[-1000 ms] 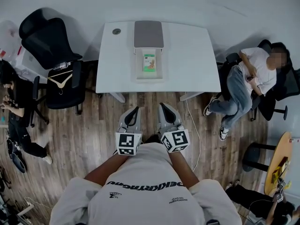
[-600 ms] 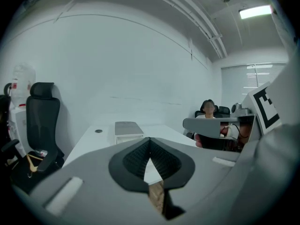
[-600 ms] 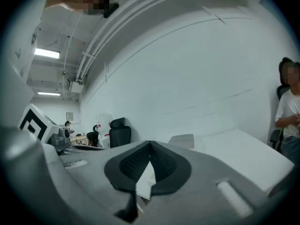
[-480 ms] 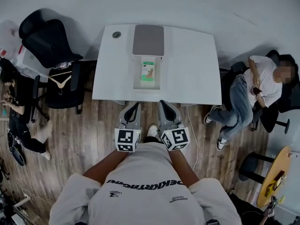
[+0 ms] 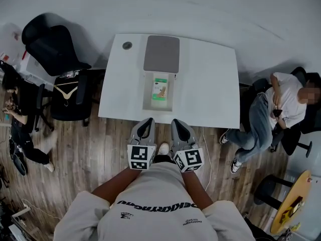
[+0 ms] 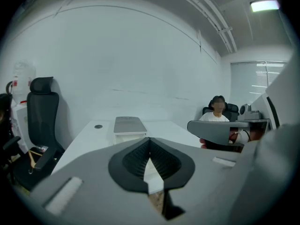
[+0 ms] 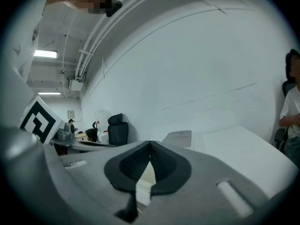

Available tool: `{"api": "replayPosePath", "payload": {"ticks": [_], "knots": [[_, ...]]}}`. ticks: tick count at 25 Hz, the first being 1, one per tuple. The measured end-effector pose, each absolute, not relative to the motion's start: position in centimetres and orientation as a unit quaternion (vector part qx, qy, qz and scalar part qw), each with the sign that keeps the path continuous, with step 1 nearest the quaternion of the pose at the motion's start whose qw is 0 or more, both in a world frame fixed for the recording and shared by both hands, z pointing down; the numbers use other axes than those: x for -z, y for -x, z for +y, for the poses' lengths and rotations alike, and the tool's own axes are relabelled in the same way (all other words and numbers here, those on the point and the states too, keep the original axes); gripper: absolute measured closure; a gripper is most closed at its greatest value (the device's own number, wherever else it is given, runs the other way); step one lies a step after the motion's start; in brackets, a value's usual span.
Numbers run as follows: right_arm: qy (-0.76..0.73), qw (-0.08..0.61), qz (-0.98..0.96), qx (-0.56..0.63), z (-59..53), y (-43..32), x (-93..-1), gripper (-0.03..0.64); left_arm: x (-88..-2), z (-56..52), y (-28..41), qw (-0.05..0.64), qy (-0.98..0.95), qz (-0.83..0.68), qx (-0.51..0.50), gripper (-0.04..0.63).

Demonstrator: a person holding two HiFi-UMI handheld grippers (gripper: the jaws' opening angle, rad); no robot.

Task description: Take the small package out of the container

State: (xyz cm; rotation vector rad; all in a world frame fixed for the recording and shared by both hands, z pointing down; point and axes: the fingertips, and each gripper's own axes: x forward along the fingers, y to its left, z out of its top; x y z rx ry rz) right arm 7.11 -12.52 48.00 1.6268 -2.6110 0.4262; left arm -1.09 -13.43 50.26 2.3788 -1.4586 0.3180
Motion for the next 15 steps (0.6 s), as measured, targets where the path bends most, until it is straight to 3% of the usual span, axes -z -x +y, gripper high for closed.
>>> {"api": "replayPosePath", "payload": {"ticks": [15], "knots": [[-0.525,0.044,-0.832,-0.17,-13.1,-8.8,-51.2,0.618,-53.2,-18.4,-0.1,0.175,-0.812,-0.539,-0.141,0.592]]}}
